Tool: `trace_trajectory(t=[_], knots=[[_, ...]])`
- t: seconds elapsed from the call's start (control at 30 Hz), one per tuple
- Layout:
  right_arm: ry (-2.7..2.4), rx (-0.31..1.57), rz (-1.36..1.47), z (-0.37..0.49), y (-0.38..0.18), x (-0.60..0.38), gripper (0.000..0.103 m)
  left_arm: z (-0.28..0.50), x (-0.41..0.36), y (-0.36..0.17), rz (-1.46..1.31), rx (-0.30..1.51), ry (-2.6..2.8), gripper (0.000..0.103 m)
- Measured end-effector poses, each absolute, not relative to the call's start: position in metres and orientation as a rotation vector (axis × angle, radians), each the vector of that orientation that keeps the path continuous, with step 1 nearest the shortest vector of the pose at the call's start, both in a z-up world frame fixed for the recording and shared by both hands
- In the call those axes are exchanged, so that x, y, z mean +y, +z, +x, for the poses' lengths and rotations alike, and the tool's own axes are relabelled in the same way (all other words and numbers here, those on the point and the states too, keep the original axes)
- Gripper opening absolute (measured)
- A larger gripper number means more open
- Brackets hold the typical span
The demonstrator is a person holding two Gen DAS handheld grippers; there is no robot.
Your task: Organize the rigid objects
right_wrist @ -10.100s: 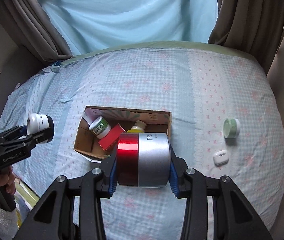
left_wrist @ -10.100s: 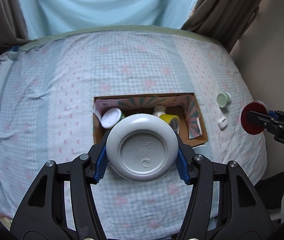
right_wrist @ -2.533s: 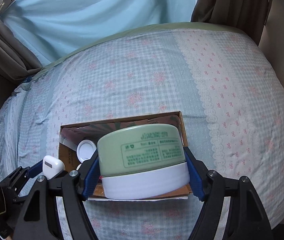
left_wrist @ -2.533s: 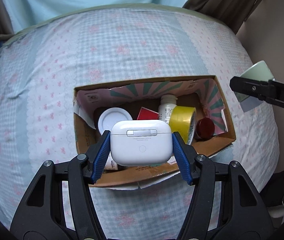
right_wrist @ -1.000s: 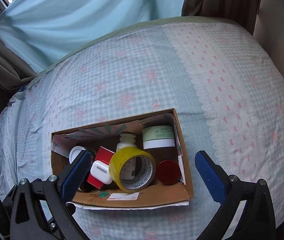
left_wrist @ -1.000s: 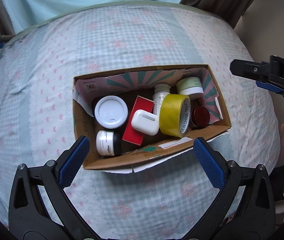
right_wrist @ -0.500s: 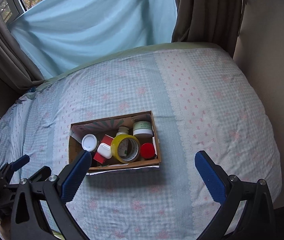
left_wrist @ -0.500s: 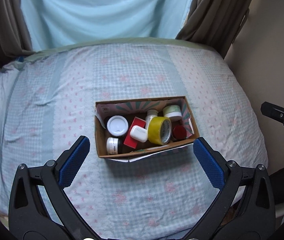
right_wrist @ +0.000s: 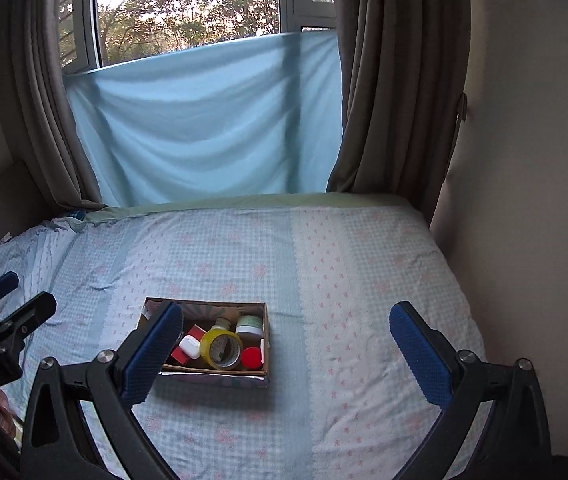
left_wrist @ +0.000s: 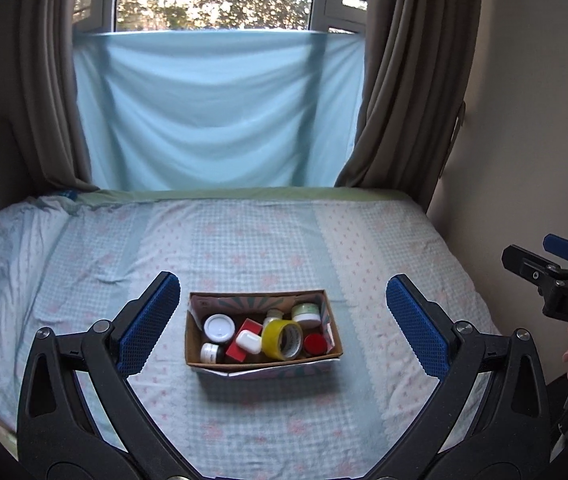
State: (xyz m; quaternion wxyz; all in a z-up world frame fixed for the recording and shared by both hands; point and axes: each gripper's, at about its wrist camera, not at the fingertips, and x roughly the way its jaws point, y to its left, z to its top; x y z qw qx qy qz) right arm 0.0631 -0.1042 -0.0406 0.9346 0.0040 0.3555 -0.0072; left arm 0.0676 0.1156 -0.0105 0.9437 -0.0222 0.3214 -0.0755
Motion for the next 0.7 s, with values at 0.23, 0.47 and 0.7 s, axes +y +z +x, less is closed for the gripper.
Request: trace_trajectory(t=[0.23,0.47,0.7], knots=[[-0.011,0.685,-0.018,0.042,-0.040,-0.128,0.103,0.039,0.086,-0.002,-0.051,0.615,-0.129,0.103],[-0.001,0.656,0.000,0.030,-0.041,-0.145,0.103,0.023,0.069,-0.002,-0.040,0.588,-0.116,0.103],[-0.002,0.627,-0.001,0.023,-0.036,-0.153,0.103,0.015,0.059,0.000,-0.019,0.566,-0.098,0.103]])
